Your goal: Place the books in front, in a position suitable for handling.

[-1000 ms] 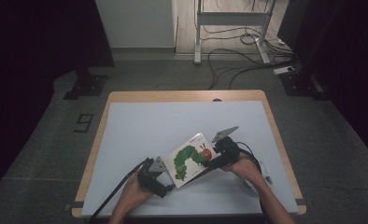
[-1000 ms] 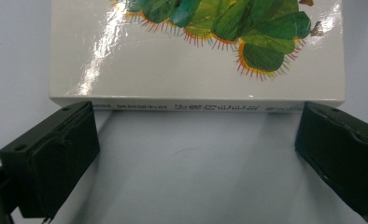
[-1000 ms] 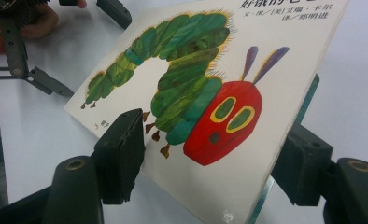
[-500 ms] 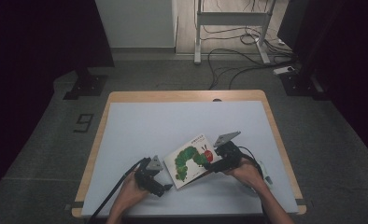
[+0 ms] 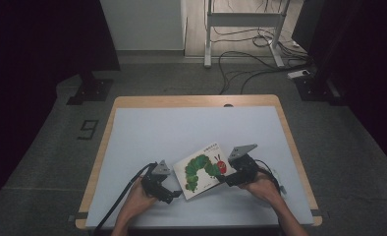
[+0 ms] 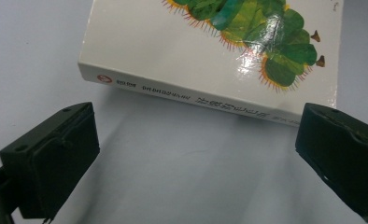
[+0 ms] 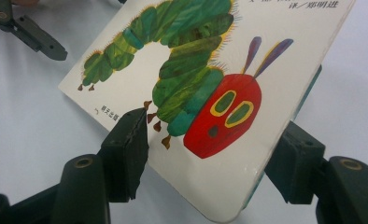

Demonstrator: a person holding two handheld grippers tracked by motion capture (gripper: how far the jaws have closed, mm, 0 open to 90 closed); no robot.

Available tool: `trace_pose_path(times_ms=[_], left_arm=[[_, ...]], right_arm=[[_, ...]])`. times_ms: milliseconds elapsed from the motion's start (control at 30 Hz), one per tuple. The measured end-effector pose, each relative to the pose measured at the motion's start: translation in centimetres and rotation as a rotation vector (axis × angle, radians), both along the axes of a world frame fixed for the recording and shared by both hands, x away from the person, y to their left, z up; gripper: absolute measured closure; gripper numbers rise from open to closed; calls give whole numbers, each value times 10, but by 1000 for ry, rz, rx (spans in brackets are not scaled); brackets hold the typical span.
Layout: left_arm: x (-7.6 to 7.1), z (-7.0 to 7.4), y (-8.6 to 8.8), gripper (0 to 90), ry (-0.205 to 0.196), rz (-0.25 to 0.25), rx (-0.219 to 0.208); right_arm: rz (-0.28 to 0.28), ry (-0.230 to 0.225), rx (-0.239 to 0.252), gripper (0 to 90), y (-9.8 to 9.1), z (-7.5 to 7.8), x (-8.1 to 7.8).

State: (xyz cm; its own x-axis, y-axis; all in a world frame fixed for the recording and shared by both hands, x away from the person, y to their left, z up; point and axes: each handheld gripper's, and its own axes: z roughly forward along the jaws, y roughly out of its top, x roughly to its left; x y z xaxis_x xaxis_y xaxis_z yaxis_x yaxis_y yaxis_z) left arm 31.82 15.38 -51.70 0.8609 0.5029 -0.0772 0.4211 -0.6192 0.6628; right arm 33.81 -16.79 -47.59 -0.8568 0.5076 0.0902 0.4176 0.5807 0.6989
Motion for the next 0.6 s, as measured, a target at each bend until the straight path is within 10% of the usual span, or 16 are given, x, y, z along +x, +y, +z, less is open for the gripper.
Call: trace_pose_path(times_ms=[600], left_arm=[[6, 3, -19, 0, 30, -27, -32]], right_arm=[[-20, 15, -6, 361, -7, -14, -4]])
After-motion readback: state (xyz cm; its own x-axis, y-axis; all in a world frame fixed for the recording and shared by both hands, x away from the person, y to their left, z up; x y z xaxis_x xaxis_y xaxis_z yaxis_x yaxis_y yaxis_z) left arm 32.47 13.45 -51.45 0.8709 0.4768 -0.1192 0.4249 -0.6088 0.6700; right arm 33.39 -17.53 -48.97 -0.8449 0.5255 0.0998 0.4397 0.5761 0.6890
